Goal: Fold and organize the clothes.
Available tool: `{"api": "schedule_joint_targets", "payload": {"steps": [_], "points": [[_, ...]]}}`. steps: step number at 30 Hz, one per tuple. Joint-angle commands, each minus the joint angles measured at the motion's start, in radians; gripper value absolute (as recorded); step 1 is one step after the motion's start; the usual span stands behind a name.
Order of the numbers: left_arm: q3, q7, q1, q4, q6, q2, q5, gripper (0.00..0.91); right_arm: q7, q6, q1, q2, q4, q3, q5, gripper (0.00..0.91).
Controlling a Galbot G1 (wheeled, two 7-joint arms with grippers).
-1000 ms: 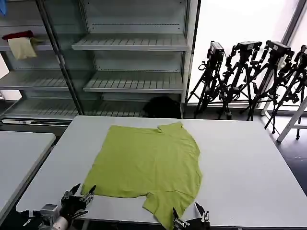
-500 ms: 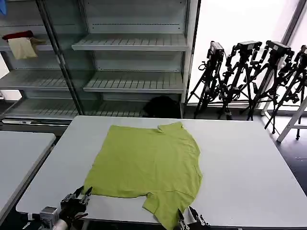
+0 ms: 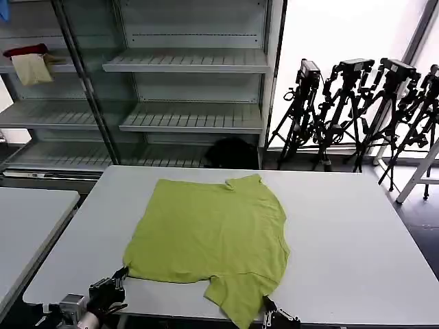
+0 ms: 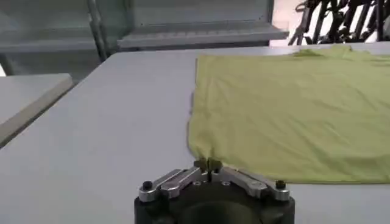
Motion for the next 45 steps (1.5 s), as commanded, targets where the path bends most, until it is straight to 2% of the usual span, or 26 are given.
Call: {"api": "schedule_joint_targets", "payload": {"steps": [1, 7, 8, 9, 10, 13, 21, 22, 23, 24, 31, 42, 45], "points": [[-0.005, -0.004, -0.016, 0.001, -0.017, -0.007, -0.025, 0.01, 0.002, 0.031, 0.012, 0.008, 0.014, 0.01, 0.026, 0.0], [-0.009, -0.007, -0.029, 0.002, -0.027, -0.008, -0.041, 0.0, 0.003, 0.049, 0.021, 0.008, 0.046, 0.033, 0.048, 0.0], [-0.009, -0.008, -0.03, 0.003, -0.029, -0.008, -0.042, 0.0, 0.003, 0.048, 0.022, 0.008, 0.047, 0.035, 0.051, 0.292], [-0.008, -0.009, -0.031, 0.003, -0.029, -0.009, -0.043, 0.0, 0.007, 0.048, 0.024, 0.008, 0.046, 0.036, 0.052, 0.826], [-0.008, -0.008, -0.033, 0.004, -0.03, -0.009, -0.043, 0.0, 0.001, 0.034, 0.024, 0.008, 0.044, 0.044, 0.051, 0.907], [-0.007, -0.004, -0.032, 0.006, -0.032, -0.008, -0.042, 0.0, -0.033, -0.017, -0.003, -0.004, 0.043, 0.05, 0.055, 0.907], [-0.002, 0.006, -0.034, 0.008, -0.033, -0.008, -0.04, 0.0, -0.055, -0.016, -0.026, -0.034, -0.016, 0.002, -0.038, 0.907], [-0.001, 0.009, -0.034, 0.008, -0.034, -0.009, -0.039, 0.0, -0.055, -0.016, -0.02, -0.03, -0.028, -0.008, -0.058, 0.756], [0.0, 0.009, -0.034, 0.008, -0.035, -0.009, -0.038, 0.0, -0.055, -0.016, -0.017, -0.028, -0.033, -0.014, -0.061, 0.161], [0.0, 0.012, -0.033, 0.009, -0.037, -0.009, -0.038, 0.0, -0.054, -0.016, -0.009, -0.025, -0.039, -0.019, -0.066, 0.0], [0.001, 0.015, -0.028, 0.01, -0.052, -0.007, -0.038, 0.0, -0.039, -0.017, 0.018, -0.033, -0.071, -0.049, -0.087, 0.0], [0.007, 0.016, -0.03, 0.016, -0.072, -0.015, -0.037, 0.0, -0.042, -0.015, 0.017, -0.026, -0.049, -0.036, -0.067, 0.0], [0.005, 0.014, -0.035, 0.017, -0.092, -0.019, -0.045, 0.0, -0.039, 0.024, 0.025, -0.007, -0.034, -0.005, -0.025, 0.0]]}}
